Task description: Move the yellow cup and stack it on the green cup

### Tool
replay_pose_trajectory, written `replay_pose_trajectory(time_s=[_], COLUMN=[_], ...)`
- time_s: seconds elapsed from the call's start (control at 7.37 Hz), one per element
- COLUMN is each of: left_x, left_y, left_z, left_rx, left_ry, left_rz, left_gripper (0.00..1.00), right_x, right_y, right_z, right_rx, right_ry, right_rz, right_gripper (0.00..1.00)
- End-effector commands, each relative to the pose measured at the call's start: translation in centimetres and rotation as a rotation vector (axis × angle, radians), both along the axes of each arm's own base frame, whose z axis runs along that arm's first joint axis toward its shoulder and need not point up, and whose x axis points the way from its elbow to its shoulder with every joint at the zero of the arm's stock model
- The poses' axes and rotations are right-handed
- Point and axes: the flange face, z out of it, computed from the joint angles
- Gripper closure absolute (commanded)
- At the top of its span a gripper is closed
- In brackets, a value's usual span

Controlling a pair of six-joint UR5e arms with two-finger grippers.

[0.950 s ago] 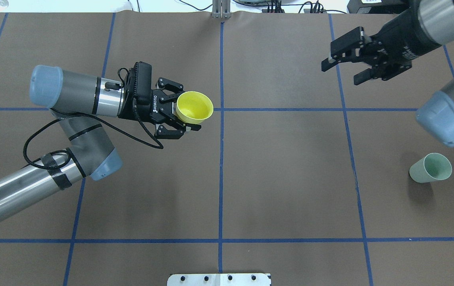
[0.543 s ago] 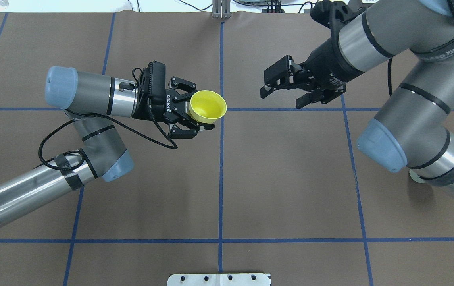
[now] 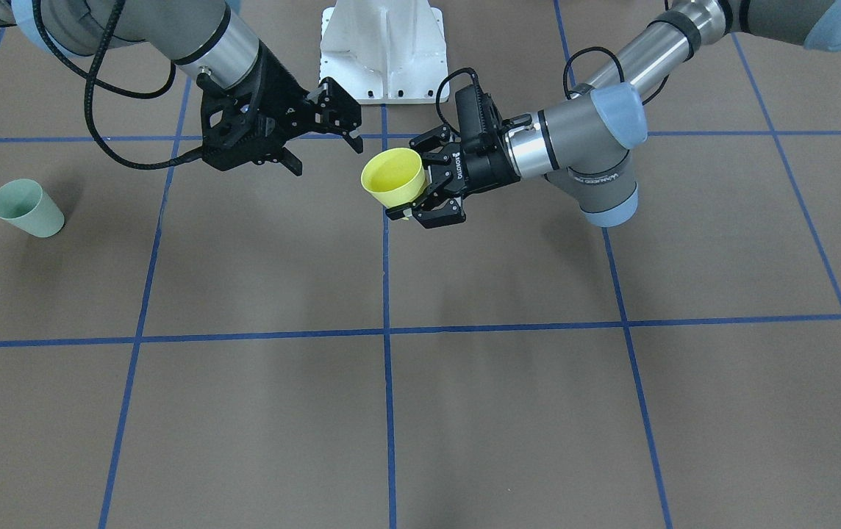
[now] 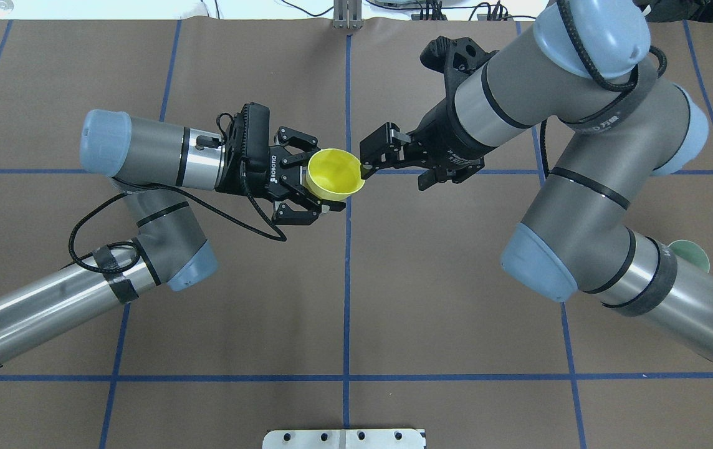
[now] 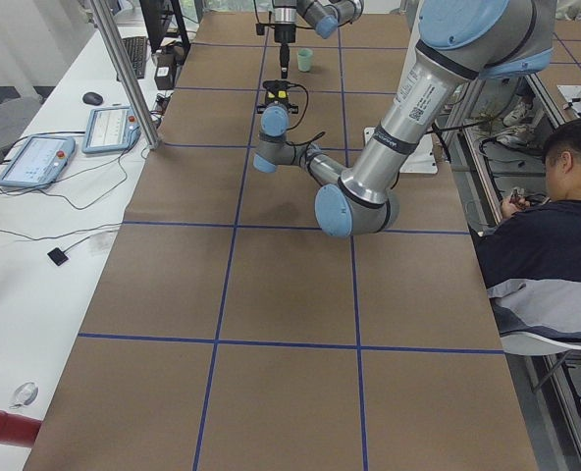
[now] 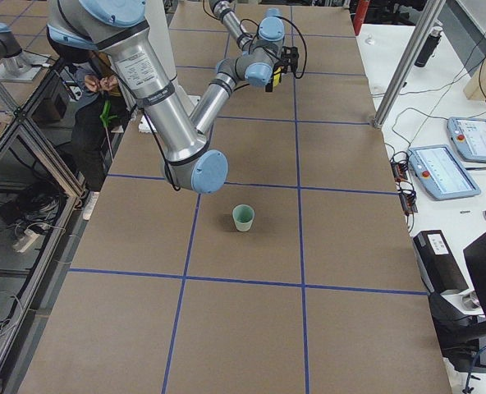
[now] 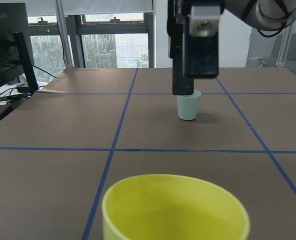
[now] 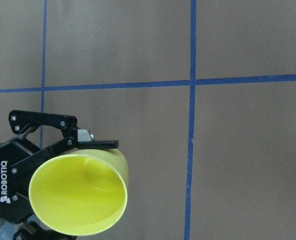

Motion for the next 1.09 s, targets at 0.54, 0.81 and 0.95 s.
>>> replay_pose_trajectory(time_s=[0.54, 0.81, 0.95], left_x=[0.7, 0.9, 0.9], left_y=[1.1, 1.5, 1.4], left_z=[0.0, -0.1, 0.0], left_rx=[0.012, 0.020, 0.015], left_ry=[0.015, 0.027, 0.028], left_rz=[0.019, 0.026, 0.016], left_gripper=[0.77, 0.76, 0.76], right_x=[-3.4, -4.6, -4.7], right_y=[-0.2, -0.1, 0.1], right_z=[-1.0, -1.2, -1.2], right_rx=[0.011, 0.027, 0.030], right_ry=[0.024, 0.036, 0.035], right_rz=[0.032, 0.054, 0.052], right_gripper=[0.01, 0.04, 0.04])
